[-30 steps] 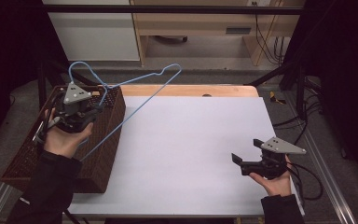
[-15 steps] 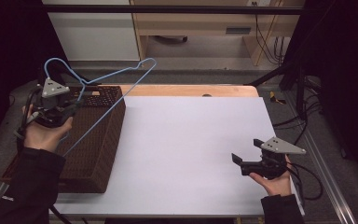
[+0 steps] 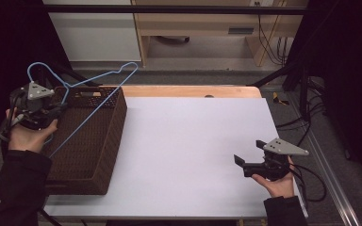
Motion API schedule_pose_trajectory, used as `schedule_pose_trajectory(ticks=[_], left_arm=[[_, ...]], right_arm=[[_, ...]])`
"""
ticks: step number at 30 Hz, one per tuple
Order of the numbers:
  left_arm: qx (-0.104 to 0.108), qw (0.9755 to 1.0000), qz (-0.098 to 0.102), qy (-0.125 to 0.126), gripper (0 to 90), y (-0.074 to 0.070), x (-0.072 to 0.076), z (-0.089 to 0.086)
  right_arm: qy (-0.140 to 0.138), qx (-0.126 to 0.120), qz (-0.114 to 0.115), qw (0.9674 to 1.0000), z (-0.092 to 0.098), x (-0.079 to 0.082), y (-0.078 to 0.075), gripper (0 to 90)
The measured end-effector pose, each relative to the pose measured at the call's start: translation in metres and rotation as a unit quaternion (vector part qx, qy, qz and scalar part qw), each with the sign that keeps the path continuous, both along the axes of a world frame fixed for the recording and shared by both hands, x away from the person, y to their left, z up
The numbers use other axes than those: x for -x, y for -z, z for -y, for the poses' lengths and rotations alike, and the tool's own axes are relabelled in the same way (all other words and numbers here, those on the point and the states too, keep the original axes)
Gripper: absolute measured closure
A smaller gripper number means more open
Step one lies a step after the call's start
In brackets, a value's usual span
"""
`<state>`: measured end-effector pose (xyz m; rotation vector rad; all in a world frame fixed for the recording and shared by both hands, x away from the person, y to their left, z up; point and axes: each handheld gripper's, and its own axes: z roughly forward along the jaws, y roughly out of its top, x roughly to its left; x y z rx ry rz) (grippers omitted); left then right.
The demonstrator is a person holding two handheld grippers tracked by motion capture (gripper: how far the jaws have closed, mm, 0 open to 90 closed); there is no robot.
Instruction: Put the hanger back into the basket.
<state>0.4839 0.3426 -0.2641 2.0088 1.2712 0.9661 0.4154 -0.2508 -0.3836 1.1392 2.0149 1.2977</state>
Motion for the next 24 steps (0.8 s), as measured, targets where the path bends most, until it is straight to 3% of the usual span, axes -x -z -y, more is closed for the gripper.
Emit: schedule_pose_trajectory(ticks=[17, 24], left_arm=[[-0.017, 0.9991, -0.018, -0.034, 87.0, 0.03, 0.004, -0.045], [-0.026, 0.9983, -0.03, -0.043, 87.0, 0.045, 0.004, -0.052]], right_arm=[[-0.001, 0.003, 0.0, 1.0, 0.0, -0.001, 0.001, 4.4], [0.0, 0.004, 0.0, 1.0, 0.0, -0.001, 0.001, 4.4]])
